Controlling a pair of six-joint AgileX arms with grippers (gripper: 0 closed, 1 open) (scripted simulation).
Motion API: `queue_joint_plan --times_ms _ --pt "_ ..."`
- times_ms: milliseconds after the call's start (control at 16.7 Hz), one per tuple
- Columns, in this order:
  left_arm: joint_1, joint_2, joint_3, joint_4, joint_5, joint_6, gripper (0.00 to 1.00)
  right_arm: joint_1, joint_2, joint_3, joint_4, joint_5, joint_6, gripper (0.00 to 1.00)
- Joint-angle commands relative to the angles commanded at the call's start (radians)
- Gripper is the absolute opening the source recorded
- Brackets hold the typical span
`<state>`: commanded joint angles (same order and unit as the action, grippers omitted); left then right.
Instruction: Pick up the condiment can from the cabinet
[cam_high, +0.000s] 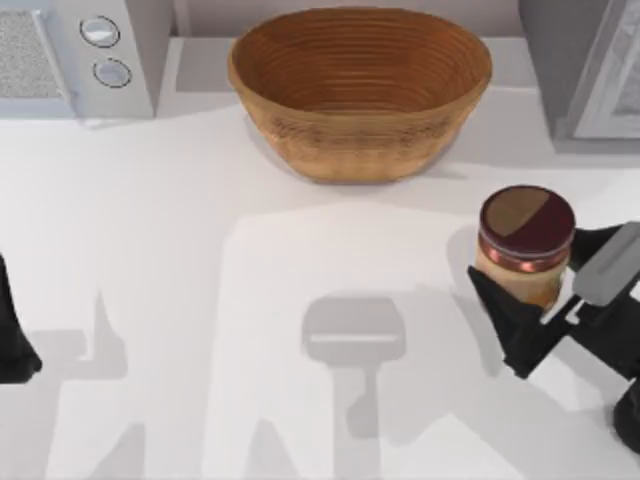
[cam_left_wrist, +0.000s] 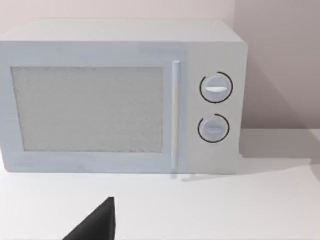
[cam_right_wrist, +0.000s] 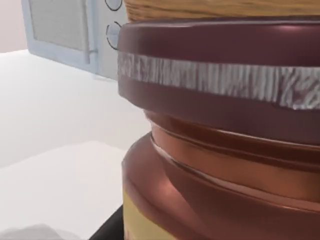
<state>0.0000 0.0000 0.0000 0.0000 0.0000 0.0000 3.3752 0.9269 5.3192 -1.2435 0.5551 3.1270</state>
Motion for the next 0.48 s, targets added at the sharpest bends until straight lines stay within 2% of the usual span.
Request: queue_joint_plan --times_ms 480 --pt "0.000 0.000 0.000 0.000 0.000 0.000 1.00 0.000 0.000 0.000 0.000 0.000 0.000 0.98"
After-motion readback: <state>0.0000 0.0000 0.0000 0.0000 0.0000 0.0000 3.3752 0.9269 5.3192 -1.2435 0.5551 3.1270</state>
